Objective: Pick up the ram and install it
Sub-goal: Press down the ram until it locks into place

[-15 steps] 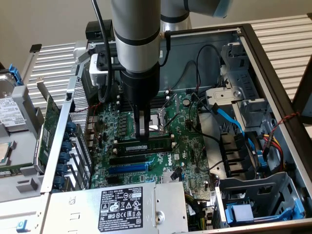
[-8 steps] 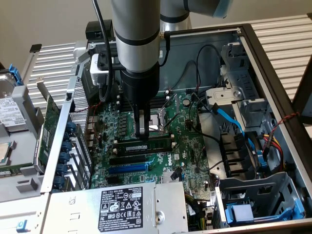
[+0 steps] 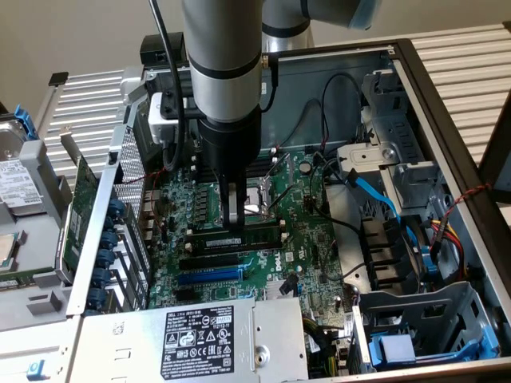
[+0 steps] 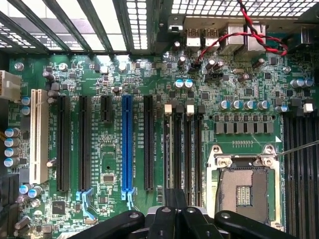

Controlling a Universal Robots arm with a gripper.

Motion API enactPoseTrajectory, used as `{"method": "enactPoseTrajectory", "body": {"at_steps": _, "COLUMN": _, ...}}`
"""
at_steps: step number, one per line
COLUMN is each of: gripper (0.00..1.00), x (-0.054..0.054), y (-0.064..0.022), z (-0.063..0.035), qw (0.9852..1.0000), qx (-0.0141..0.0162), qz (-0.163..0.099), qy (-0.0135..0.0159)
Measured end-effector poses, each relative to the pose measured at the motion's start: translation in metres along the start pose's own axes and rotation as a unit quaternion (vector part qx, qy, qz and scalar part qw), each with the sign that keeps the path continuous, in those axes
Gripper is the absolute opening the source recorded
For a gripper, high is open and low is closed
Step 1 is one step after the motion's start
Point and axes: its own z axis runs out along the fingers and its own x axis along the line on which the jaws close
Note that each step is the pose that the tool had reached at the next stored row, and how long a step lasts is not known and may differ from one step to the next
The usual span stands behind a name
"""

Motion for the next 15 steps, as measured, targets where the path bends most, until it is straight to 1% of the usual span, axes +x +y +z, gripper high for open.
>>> {"method": "enactPoseTrajectory", "body": {"at_steps": 4, "gripper": 0.11, "x": 0.0001, "y": 0.0003, "z": 0.0022, "qw": 1.0, "qx": 0.0004, "qz": 0.0, "qy": 0.0002}}
{"method": "enactPoseTrajectory", "body": {"at_steps": 15, "gripper": 0.11, "x": 0.0012, "y": 0.0009, "z": 0.0028, "qw": 1.0, "qx": 0.0005, "qz": 0.0, "qy": -0.0001}}
